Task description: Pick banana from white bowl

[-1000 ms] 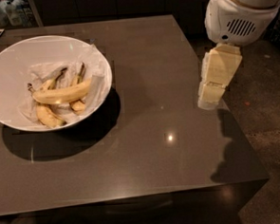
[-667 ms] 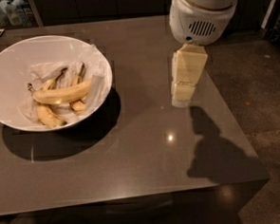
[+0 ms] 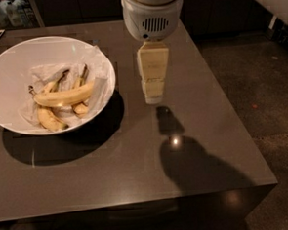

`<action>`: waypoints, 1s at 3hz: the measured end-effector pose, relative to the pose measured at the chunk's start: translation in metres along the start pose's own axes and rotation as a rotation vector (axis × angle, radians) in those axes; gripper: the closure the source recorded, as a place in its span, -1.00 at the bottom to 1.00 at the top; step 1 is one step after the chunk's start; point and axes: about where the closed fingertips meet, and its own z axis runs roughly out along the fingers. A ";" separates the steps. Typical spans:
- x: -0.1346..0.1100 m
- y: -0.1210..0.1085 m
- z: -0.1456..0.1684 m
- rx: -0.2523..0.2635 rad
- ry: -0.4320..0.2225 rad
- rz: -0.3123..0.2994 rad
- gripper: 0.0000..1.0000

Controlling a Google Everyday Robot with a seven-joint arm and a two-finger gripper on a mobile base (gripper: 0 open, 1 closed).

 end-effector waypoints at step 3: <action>-0.061 -0.037 0.044 -0.045 -0.057 -0.070 -1.00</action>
Offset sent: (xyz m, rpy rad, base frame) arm 0.0596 0.0777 -0.0379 0.0471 0.0554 0.0897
